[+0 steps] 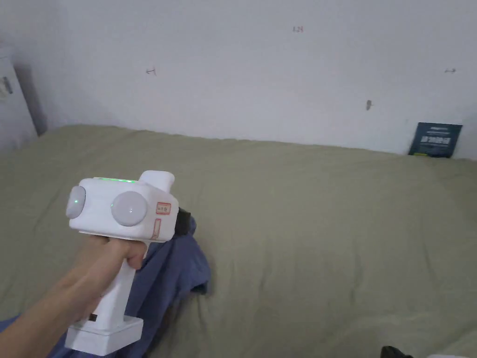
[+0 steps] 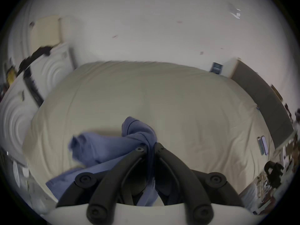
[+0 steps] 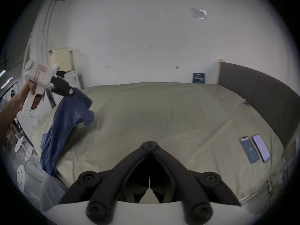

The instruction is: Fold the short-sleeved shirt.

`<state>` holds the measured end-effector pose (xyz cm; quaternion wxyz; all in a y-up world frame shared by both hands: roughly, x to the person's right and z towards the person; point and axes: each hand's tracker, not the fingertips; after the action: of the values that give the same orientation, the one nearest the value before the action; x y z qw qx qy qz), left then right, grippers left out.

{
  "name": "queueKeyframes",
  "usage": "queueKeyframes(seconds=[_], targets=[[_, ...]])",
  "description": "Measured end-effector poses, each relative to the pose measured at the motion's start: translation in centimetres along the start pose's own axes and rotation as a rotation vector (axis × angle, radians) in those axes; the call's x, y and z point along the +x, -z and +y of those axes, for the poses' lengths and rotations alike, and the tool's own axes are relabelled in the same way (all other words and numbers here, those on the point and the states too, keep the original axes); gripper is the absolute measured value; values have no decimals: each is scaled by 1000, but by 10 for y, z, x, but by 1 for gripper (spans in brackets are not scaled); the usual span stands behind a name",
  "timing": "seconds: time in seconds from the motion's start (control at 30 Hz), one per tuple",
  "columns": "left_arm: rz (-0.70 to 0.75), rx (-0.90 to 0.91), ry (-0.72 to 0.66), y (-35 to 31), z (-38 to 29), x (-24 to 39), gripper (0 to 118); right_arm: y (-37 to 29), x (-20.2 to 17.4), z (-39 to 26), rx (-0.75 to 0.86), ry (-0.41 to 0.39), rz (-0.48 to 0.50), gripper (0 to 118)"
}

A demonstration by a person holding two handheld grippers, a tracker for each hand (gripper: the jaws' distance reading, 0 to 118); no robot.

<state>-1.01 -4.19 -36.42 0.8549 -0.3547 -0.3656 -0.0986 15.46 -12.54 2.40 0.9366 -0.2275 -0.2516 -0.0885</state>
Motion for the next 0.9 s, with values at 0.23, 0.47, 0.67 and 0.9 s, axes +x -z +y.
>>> queueKeyframes(seconds=[0.23,0.47,0.67,0.9], targets=[[-242,23,113,42,40,168,3,-28,61,-14,-3,106,-143,0],[-270,-114,158,141,11,253,3,-29,99,-21,-30,136,-212,0],[-169,-283,150,219,-52,253,4,-7,112,-26,-77,149,-220,0],[-137,-142,63,195,-68,230,112,8,110,-16,-66,125,-202,0]])
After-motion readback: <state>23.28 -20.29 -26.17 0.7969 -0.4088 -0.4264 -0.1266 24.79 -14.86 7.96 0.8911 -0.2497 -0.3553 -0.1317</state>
